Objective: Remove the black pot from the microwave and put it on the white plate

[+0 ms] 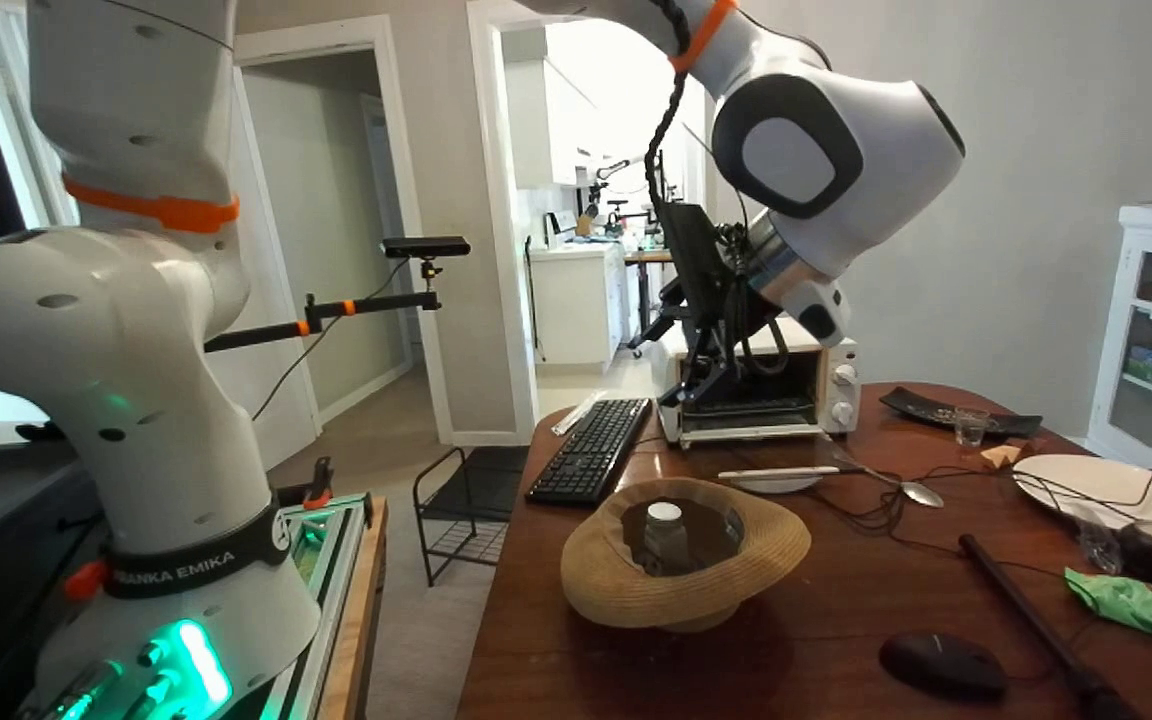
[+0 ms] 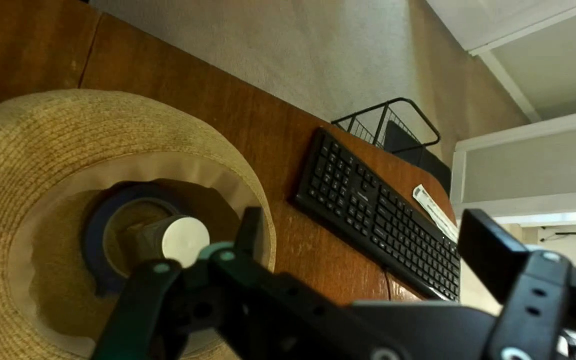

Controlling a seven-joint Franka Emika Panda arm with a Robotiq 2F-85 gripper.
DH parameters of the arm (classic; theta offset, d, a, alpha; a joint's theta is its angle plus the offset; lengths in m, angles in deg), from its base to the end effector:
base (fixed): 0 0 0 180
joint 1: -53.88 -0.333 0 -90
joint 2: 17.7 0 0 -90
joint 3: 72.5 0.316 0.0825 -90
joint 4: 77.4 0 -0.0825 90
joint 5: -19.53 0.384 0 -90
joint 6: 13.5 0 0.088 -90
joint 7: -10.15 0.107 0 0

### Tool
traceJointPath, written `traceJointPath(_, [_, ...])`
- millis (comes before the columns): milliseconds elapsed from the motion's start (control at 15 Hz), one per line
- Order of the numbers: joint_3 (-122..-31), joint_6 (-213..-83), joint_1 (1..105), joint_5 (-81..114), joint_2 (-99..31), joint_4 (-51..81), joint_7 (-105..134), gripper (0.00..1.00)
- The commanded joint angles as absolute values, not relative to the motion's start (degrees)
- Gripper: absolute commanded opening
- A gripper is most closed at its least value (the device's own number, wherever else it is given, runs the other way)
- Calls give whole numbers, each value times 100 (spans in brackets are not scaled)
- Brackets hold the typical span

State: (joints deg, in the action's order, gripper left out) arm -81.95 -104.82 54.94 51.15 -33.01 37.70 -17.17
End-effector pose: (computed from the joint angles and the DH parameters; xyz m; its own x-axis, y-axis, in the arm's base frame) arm 0.5212 -0.0390 0.3027 0.8958 0.2084 -0.3925 -0.0849 -0.7867 -0.6114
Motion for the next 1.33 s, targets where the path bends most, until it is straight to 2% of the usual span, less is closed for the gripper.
traceJointPath(0, [-7867, -10509, 5789, 5055, -3344, 3752, -1672, 100])
traceJointPath(400, [-7910, -10683, 5927, 5257, -3058, 4003, -1817, 100])
traceJointPath(533, [-7871, -10808, 6074, 5592, -3374, 3948, -1992, 100])
traceJointPath(867, [-7479, -10996, 6499, 6991, -4948, 3125, -3299, 100])
traceJointPath(1267, [-6842, -10874, 6241, 7285, -6620, 1426, -3484, 100])
